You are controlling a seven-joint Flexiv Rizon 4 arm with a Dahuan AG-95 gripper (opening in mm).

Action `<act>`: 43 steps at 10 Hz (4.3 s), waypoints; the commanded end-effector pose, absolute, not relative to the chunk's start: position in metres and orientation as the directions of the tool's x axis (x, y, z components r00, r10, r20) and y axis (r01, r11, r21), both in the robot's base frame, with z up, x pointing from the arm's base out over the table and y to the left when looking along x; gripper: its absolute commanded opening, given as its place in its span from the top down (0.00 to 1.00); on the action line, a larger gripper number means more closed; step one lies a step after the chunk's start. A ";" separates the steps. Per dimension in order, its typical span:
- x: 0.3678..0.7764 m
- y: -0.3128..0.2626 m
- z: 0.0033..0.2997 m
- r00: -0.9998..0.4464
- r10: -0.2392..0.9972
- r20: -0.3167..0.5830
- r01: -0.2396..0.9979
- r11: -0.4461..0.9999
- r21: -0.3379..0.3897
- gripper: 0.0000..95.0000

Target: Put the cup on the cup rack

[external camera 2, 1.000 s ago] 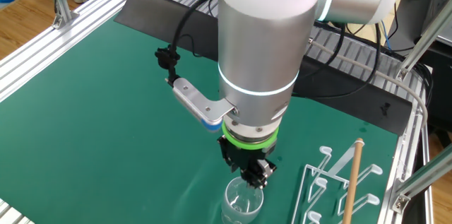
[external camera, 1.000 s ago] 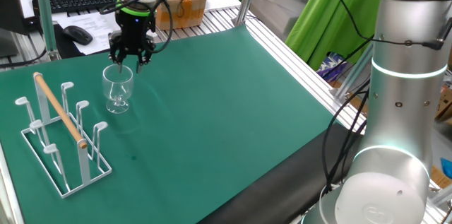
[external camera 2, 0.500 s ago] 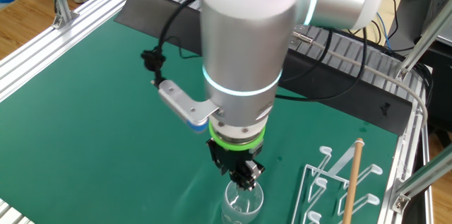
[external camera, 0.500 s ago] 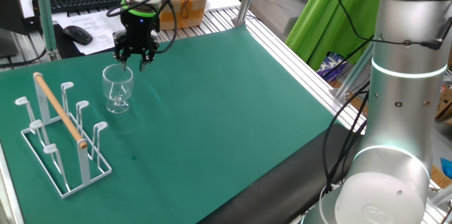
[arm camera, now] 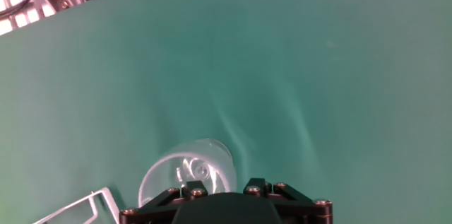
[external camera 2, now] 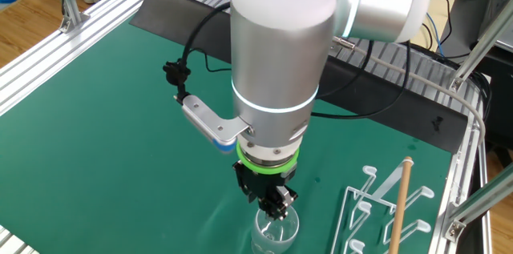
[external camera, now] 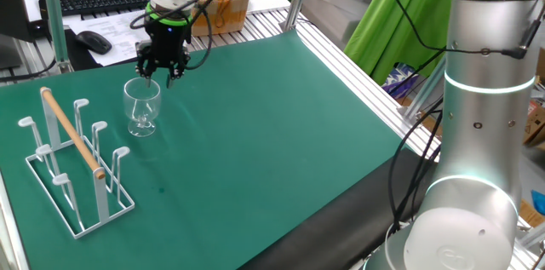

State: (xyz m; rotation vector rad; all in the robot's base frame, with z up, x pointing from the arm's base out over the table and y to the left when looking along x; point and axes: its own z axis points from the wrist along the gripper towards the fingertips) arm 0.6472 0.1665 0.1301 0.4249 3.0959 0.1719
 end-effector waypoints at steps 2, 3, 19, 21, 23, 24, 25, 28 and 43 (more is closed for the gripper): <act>0.651 0.161 0.115 -0.967 0.254 -0.008 0.250 0.960 0.128 0.60; 0.652 0.160 0.111 -0.968 0.252 -0.015 0.248 0.960 0.131 0.60; 0.642 0.160 0.114 -0.957 0.289 -0.008 0.285 0.947 0.150 1.00; 0.631 0.166 0.116 -0.947 0.322 -0.004 0.317 0.936 0.152 1.00; 0.619 0.173 0.116 -0.937 0.348 -0.013 0.342 0.928 0.149 1.00; 0.613 0.175 0.117 -0.933 0.358 -0.014 0.353 0.924 0.148 1.00; 0.609 0.177 0.119 -0.930 0.368 -0.009 0.362 0.920 0.149 1.00; 0.603 0.188 0.121 -0.911 0.413 -0.005 0.408 0.902 0.142 1.00; 0.585 0.211 0.110 -0.884 0.440 0.157 0.463 0.871 0.168 1.00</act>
